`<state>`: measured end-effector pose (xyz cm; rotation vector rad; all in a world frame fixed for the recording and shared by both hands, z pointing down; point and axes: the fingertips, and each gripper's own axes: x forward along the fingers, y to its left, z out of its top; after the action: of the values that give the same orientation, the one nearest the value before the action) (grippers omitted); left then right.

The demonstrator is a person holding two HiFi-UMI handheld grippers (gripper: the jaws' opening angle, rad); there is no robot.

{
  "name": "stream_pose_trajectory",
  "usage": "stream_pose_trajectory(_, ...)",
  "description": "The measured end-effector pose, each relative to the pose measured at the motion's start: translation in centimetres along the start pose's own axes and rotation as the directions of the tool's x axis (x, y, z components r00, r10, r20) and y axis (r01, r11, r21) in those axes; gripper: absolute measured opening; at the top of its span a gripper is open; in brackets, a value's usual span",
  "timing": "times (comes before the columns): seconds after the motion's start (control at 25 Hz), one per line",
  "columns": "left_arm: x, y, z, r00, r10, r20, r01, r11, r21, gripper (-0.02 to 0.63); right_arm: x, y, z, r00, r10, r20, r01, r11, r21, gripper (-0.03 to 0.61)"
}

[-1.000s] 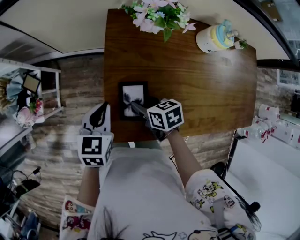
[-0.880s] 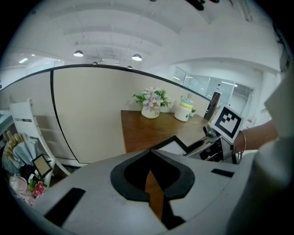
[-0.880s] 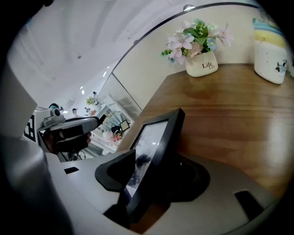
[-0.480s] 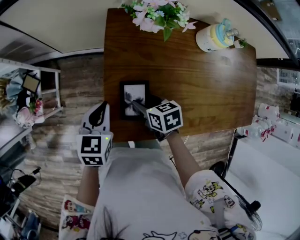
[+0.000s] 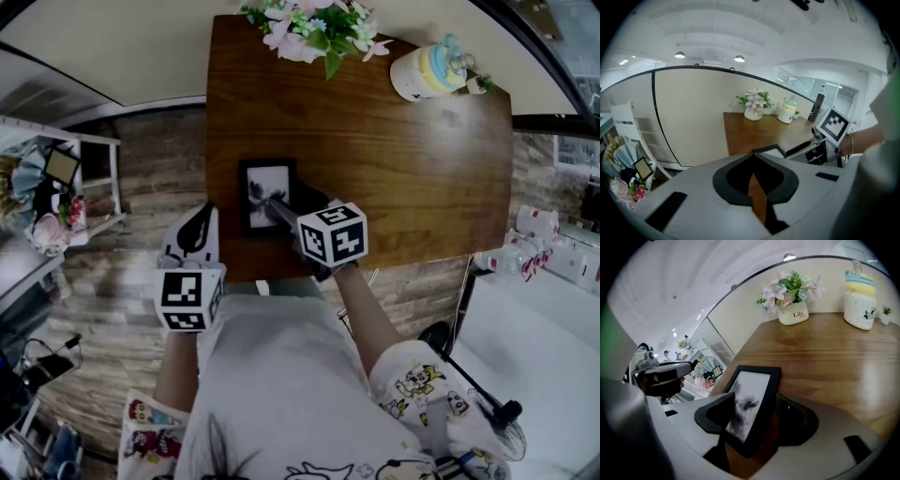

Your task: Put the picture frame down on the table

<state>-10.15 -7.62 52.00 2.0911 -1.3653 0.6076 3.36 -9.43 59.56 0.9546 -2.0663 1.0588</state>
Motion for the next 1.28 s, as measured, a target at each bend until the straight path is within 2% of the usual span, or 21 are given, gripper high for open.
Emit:
stream_pose_trajectory(0.48, -0.1, -0.3, 2.0, 0.999, 0.000, 0.038, -0.001, 1.000, 0.019, 0.003, -1.7, 0.0, 1.5, 0.999, 0.003, 0.052, -0.003, 1.000, 0.012, 0.241)
stream_pose_trajectory(0.76, -0.7, -0.7, 4.1, 0.997, 0.002, 0.082, -0.005, 0.999, 0.041, 0.003, -4.6, 0.0, 3.6, 0.988, 0.008, 0.157, -0.014, 0.999, 0.042, 0.241)
stream_pose_trajectory(1.0, -1.4, -1.1, 6.1, 0.993, 0.005, 0.118, -0.014, 0.997, 0.075, 0.003, -8.0, 0.6, 6.6, 0.958, 0.032, 0.286, -0.041, 0.999, 0.028, 0.241)
stream_pose_trajectory(1.2, -2.2, -1.5, 9.0, 0.983, 0.008, 0.182, -0.027, 0.995, 0.101, 0.003, -11.2, 1.9, 9.4, 0.918, 0.063, 0.391, -0.063, 0.998, -0.014, 0.239)
stream_pose_trajectory(1.28, -2.6, -1.6, 10.0, 0.978, 0.010, 0.206, -0.033, 0.994, 0.108, 0.003, -12.5, 2.3, 10.6, 0.899, 0.066, 0.434, -0.052, 0.998, -0.044, 0.213)
